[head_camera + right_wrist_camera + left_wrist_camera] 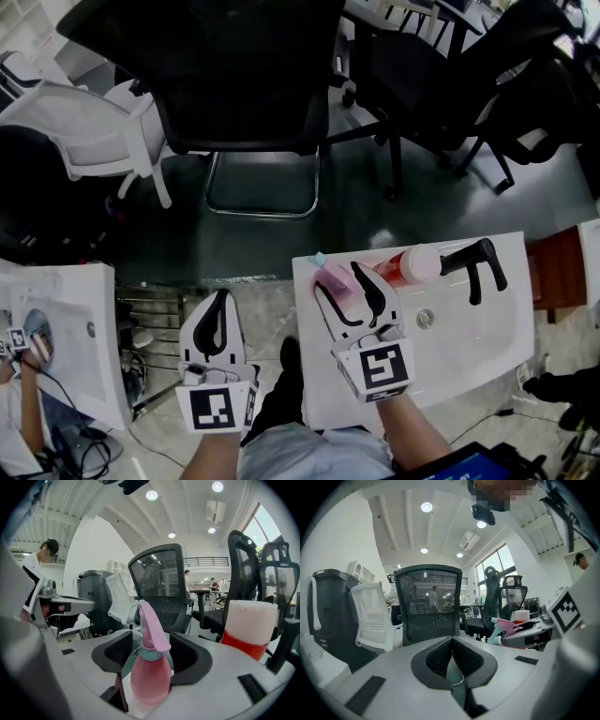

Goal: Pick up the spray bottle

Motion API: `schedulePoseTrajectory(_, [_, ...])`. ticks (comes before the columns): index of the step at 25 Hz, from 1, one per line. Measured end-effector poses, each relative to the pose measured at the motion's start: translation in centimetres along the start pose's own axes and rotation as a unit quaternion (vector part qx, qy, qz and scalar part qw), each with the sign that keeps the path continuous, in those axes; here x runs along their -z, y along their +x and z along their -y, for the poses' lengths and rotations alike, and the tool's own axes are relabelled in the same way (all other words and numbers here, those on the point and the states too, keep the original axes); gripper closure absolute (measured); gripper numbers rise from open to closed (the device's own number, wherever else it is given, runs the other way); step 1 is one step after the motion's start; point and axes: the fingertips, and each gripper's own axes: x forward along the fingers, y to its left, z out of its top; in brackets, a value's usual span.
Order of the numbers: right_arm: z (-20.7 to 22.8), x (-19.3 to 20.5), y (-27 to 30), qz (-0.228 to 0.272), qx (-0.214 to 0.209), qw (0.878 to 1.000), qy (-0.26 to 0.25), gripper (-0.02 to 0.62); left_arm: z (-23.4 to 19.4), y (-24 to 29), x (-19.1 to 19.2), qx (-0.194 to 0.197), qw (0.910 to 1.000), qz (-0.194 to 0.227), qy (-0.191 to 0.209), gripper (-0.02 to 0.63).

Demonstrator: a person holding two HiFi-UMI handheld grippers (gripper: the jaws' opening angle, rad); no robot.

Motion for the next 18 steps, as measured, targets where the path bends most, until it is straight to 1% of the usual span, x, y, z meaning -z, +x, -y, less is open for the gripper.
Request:
schedulePoseTrajectory(2, [-0.03, 0.12, 0.17, -0.007, 0.0, 1.0, 0.002, 0.337, -0.13, 0.13, 0.15, -0.001, 1.0, -0.001, -0.001, 0.591])
schedulePoseTrajectory(7, [0.02, 0.35, 0.59, -0.003, -0.005, 1.0, -0.004, 0.351, -0.29, 0.32, 0.37, -0.005, 1.0, -0.006, -0.002, 0.591])
schedulePoseTrajectory(11, [0.01, 0.44, 0.6, -0.016, -0.004, 1.0, -0.001, 0.362, -0.25, 0.43, 0.42, -0.005, 1.0, -0.006, -0.003, 0.591])
schedulePoseTrajectory(18, [0.0, 0.54, 0.8, -0.015, -0.005, 1.0, -0.001, 0.377, -0.29, 0.5, 0.48, -0.006, 1.0, -0.006, -0.004, 0.591])
